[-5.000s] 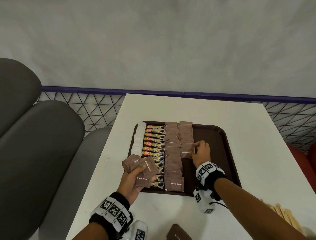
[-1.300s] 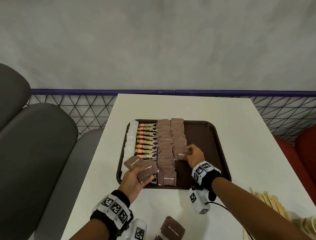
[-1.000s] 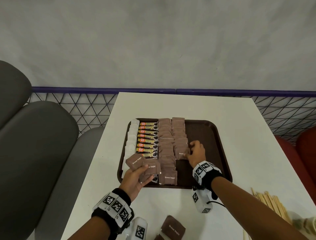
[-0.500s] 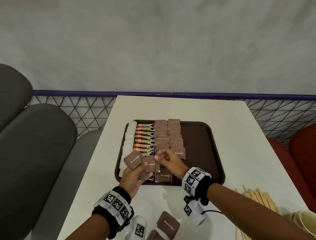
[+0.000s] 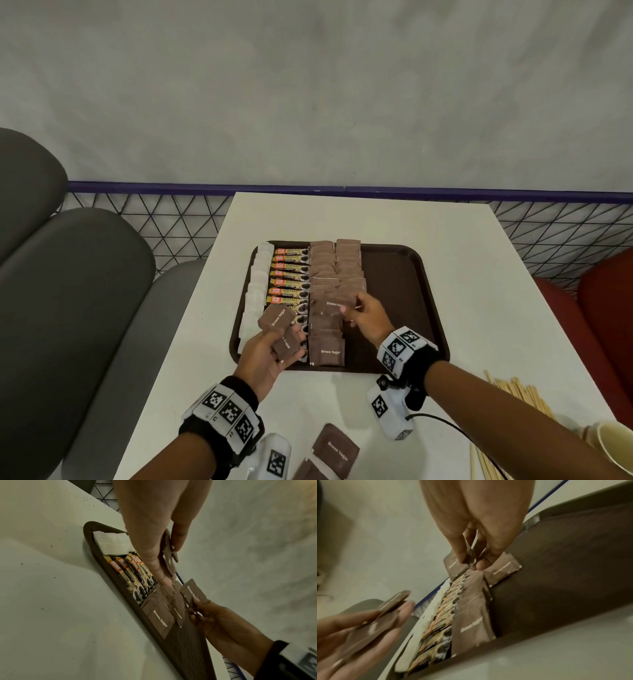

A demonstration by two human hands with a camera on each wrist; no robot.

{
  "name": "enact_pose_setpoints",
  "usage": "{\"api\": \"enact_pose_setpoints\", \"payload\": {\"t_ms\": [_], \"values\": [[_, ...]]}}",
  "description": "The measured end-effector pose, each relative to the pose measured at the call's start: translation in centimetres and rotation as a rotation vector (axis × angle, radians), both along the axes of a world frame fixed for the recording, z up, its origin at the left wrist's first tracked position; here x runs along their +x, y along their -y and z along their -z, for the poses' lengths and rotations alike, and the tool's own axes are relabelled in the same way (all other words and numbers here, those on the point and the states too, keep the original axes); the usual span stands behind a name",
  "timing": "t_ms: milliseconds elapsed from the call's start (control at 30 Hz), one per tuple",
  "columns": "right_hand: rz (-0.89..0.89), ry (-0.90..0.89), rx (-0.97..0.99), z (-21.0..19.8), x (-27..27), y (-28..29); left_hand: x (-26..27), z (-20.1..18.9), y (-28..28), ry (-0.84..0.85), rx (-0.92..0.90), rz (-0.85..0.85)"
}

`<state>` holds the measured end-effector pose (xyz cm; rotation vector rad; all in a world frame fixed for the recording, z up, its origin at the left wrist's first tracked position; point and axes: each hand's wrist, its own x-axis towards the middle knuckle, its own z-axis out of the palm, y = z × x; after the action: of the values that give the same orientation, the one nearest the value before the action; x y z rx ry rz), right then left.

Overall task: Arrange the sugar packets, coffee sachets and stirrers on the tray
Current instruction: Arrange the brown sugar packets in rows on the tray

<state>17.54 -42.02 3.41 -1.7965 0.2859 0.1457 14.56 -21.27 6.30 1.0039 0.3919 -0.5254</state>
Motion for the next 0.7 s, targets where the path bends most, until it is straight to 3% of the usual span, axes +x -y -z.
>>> {"api": "enact_pose_setpoints", "payload": {"t_ms": [200,467,700], "values": [[0.18,-0.08,-0.202,2.0,0.3,3.4,0.2,0.8,-0.5,0.034,0.056,0.019],[0.155,-0.154,-0.41,3.1,1.0,3.3,1.0,1.0,-0.5,0.033,0.08,-0.025],[0.174,-0.102,-0.511,3.4,1.0,2.6,1.2,1.4,-0.8,0.009,0.081,-0.028]]}}
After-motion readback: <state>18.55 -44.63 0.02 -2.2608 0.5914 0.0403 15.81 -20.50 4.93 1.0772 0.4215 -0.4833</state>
